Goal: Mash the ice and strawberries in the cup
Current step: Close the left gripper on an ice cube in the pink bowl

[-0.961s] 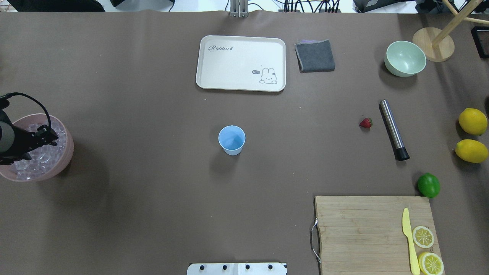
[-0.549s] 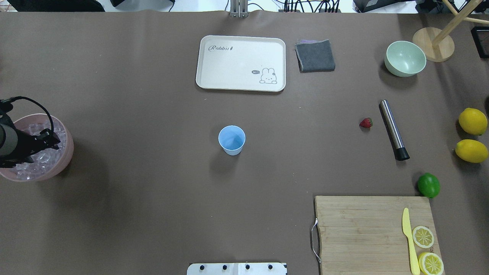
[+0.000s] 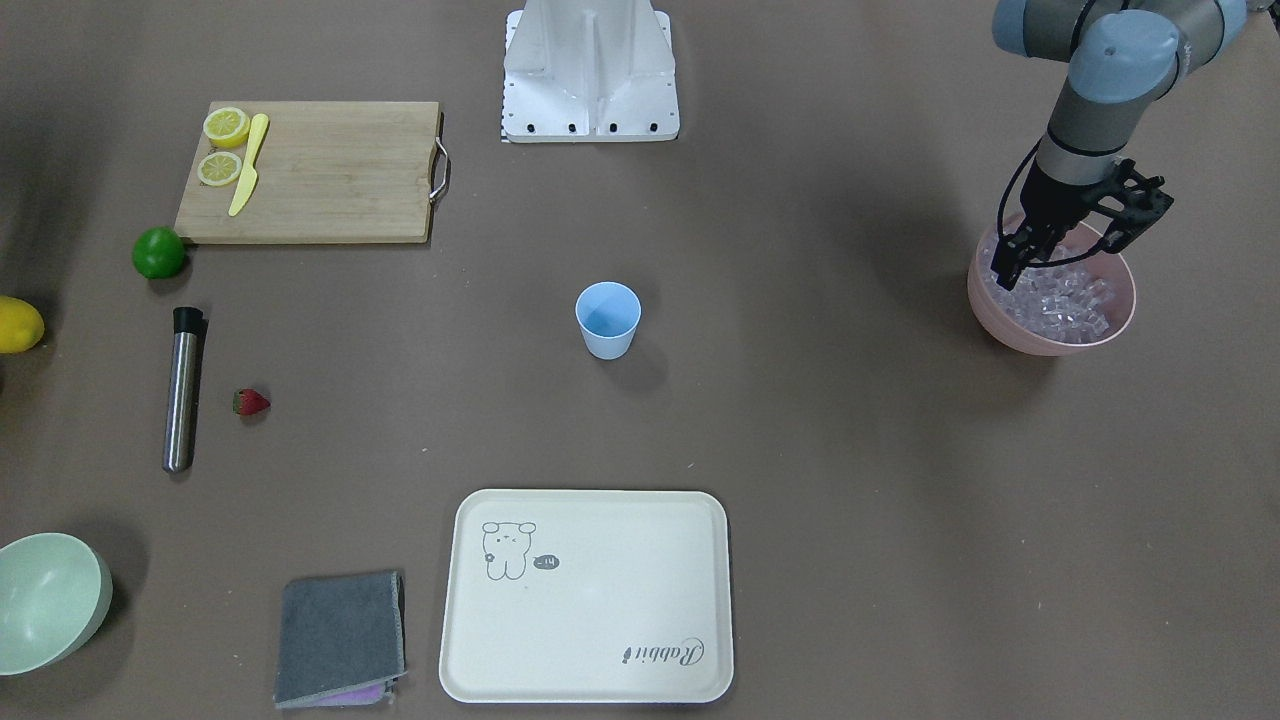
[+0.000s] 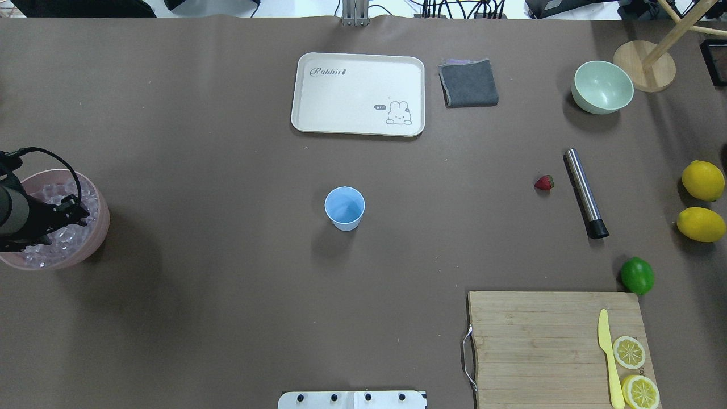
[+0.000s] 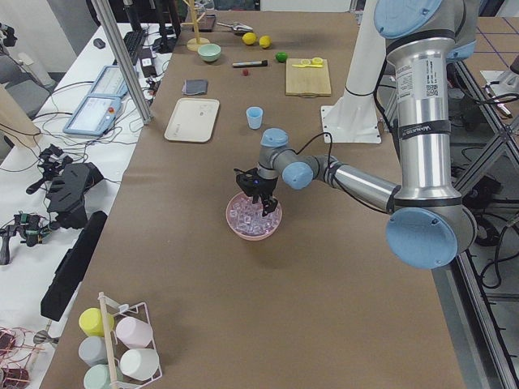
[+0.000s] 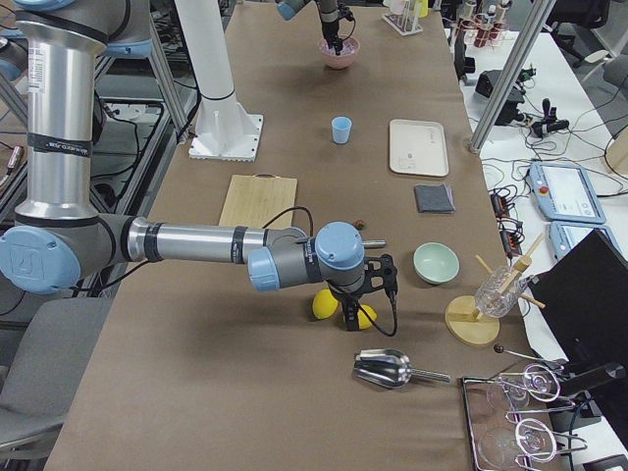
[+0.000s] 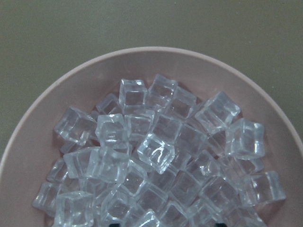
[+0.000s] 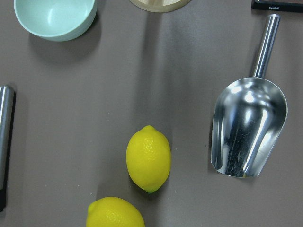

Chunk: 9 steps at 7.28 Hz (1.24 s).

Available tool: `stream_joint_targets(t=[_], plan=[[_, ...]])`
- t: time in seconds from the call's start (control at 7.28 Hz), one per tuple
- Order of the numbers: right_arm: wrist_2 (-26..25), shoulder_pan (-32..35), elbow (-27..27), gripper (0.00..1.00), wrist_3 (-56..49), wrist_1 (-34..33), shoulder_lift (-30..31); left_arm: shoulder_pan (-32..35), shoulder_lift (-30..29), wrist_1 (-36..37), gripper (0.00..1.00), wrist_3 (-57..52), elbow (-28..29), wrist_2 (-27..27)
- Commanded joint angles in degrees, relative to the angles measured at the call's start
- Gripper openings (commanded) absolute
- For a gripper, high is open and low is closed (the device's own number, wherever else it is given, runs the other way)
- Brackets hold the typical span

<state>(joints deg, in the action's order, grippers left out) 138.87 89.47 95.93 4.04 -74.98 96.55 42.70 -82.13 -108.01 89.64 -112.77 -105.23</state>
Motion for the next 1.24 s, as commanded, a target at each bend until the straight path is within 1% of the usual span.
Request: stream_joint_targets(t=[0.0,0.27,0.41,0.55,0.82,0.96,1.1], plan=[[0.2,0.0,0.0,1.0,0.0,0.0,-0.3,-0.4,-0.1,0.0,0.72,-0.1,0.8,0.1],[0.3,0.0,0.1,1.0,0.1,0.0,-0.2,-0.4,0.0,0.0,0.72,-0.1,0.7,0.1],[0.3,0.0,0.1,1.0,0.1,0.0,0.0,-0.4,0.0,-0.1,0.49,-0.1,0.5,0.1],[0.3,0.0,0.1,1.0,0.1,0.0,0.0,-0.4,0.0,-0.1,0.33,-0.2,0.7,0.1],[0.3,0.0,0.0,1.0,0.1,0.0,0.0,-0.4,0.0,-0.1,0.33,-1.0,1.2,0.2],[0.3,0.0,0.0,1.0,0.1,0.0,0.0,-0.4,0.1,-0.1,0.29,-2.6,1.2,0.3],[0.3,0.0,0.0,1.0,0.1,0.0,0.0,-0.3,0.1,0.0,0.06,-2.6,0.9,0.2]])
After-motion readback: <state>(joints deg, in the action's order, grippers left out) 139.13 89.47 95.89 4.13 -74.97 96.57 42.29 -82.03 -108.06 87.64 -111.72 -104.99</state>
